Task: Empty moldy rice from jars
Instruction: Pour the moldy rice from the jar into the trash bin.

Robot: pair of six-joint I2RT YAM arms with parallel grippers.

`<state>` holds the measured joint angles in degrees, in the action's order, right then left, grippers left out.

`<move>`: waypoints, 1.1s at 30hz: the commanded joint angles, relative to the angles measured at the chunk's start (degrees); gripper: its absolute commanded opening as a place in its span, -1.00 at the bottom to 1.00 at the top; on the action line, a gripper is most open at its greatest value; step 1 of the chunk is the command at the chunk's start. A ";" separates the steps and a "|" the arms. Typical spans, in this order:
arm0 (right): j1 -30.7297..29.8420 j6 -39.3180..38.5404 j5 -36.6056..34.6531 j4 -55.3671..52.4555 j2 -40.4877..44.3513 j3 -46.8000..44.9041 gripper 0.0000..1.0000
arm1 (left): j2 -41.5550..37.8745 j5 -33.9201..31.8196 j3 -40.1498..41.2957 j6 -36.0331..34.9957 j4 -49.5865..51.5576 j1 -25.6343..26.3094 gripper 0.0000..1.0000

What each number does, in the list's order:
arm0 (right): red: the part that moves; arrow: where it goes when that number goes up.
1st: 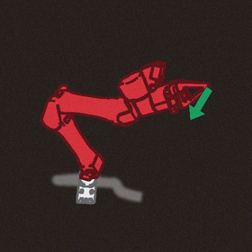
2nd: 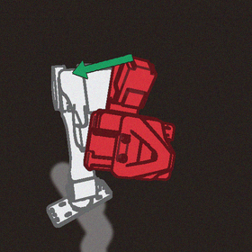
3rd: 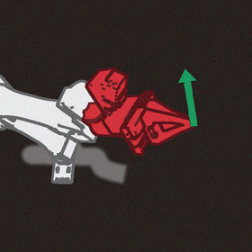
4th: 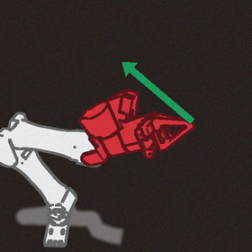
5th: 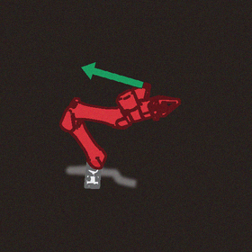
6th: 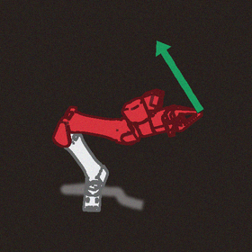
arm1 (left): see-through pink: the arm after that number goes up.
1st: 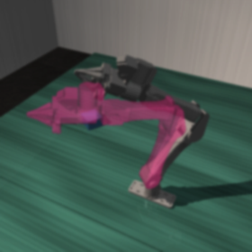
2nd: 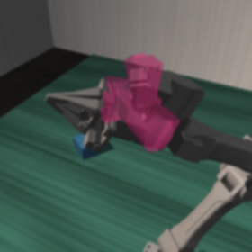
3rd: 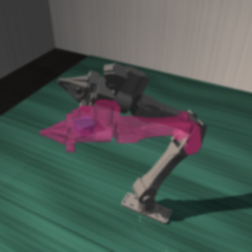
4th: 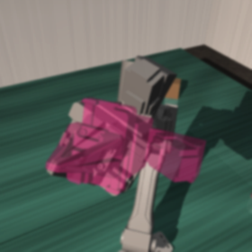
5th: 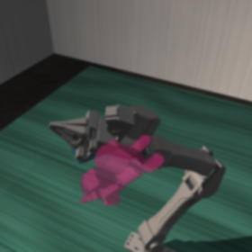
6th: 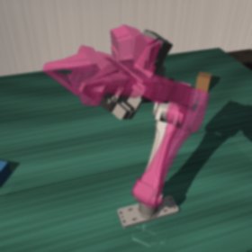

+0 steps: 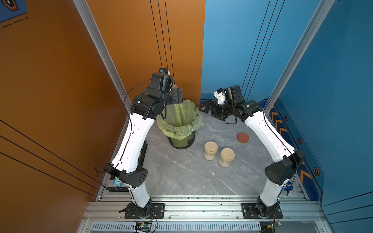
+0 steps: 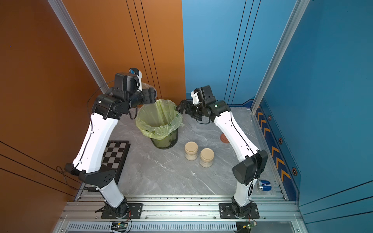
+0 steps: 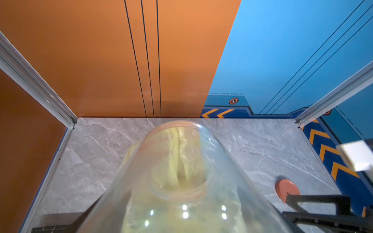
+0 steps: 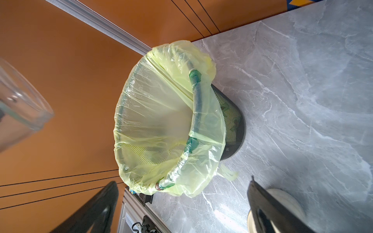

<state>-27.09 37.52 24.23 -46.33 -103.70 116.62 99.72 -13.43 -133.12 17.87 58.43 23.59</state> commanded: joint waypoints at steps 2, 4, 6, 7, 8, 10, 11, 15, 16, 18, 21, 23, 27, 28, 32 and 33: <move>0.20 0.23 0.66 0.36 1.07 -0.04 1.00 | -0.69 14.64 10.20 7.08 -1.30 -6.43 -1.00; 0.11 0.24 0.58 0.36 0.89 0.31 1.00 | 1.01 19.77 9.82 8.54 1.22 -8.21 -1.00; -0.06 0.48 0.56 0.34 0.73 0.78 1.00 | 1.90 21.47 8.01 7.17 1.36 -7.91 -1.00; -0.14 0.74 0.69 0.32 0.63 1.16 1.00 | 2.34 21.93 6.92 6.65 1.27 -7.67 -1.00; -0.20 1.07 0.76 0.27 0.41 1.60 1.00 | 2.68 22.59 6.12 6.50 1.27 -7.67 -1.00; -0.29 1.98 1.29 0.28 -0.17 3.00 1.00 | 3.52 25.09 5.07 6.14 1.33 -7.98 -1.00; -0.33 2.74 1.59 0.27 -0.48 3.85 1.00 | 3.59 26.05 5.21 6.50 1.26 -8.33 -1.00; -0.55 6.04 2.83 0.27 -1.69 7.15 1.00 | 3.40 27.52 5.26 5.37 1.13 -8.55 -1.00; -0.64 7.29 2.93 0.29 -1.91 7.79 1.00 | 3.32 27.43 5.04 4.81 1.05 -8.35 -1.00; -0.90 9.54 3.06 0.27 -2.35 8.96 1.00 | 3.20 27.46 4.64 3.25 0.36 -7.92 -1.00; -1.61 12.57 3.28 0.27 -3.10 10.99 1.00 | 2.42 27.20 5.47 0.47 -2.82 -6.97 -1.00; -2.21 14.43 3.28 0.29 -3.59 12.29 1.00 | 0.61 26.38 8.70 -0.45 -7.42 -6.67 -1.00; -3.14 19.46 3.72 0.36 -4.82 14.18 1.00 | -6.36 25.84 22.57 -0.21 -24.75 -6.84 -1.00; -3.38 20.64 3.56 0.36 -5.08 14.46 1.00 | -8.48 25.68 26.67 -0.22 -29.75 -6.87 -1.00; -3.75 25.55 3.63 0.45 -5.87 15.34 1.00 | -15.15 26.81 42.37 0.48 -51.77 -7.14 -1.00; -3.89 26.91 3.76 0.45 -6.13 15.60 1.00 | -16.79 27.66 46.76 0.50 -58.12 -7.16 -1.00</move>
<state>-30.61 58.76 27.05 -46.30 -109.01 130.13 87.05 12.19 -92.88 19.05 25.85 16.56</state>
